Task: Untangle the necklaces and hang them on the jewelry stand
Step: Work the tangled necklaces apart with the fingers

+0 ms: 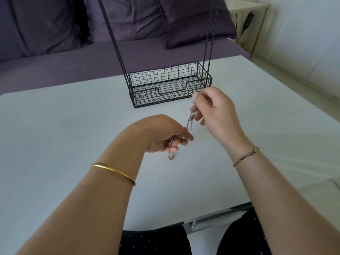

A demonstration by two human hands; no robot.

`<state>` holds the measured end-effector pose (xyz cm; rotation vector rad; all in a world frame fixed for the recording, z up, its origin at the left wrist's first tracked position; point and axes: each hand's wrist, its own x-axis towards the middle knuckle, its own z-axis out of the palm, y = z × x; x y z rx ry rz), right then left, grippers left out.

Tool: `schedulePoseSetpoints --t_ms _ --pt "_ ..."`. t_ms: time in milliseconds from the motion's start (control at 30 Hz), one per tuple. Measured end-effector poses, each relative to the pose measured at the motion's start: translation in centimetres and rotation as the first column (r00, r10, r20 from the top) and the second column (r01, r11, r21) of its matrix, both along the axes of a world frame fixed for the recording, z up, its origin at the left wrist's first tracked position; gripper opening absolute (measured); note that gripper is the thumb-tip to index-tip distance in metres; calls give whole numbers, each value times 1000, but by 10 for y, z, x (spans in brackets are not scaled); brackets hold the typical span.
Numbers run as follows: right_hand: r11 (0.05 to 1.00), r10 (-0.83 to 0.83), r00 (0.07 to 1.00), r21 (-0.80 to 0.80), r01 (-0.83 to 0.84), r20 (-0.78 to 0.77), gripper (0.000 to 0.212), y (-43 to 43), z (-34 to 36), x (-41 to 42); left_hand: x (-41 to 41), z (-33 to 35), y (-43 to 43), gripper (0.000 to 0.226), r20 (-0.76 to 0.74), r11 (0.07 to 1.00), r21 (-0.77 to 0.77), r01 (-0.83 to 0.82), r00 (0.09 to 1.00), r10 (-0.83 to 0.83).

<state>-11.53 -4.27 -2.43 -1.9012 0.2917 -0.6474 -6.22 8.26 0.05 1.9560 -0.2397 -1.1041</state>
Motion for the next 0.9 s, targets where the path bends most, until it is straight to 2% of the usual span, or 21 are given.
schedulePoseSetpoints --t_ms 167,300,400,600,733,900 --pt "990 15 998 141 -7 -58 28 -1 2 -1 4 -3 -2 17 42 995 -46 -94 994 96" --pt "958 32 991 287 7 -130 33 -2 5 0 9 -4 -1 14 106 970 -163 -181 974 199" --pt "936 72 981 353 -4 -178 35 -2 6 -1 10 -3 -1 16 77 932 -276 -236 961 266" --pt "941 80 966 338 9 -247 35 -2 6 -2 10 3 -4 27 53 820 -434 -373 898 437" --pt "944 46 969 326 38 -244 34 -4 7 -4 12 1 -3 33 62 792 -421 -441 857 511" --pt "974 -59 982 203 96 -182 28 -6 6 -4 12 1 0 19 42 766 -397 -506 824 566"
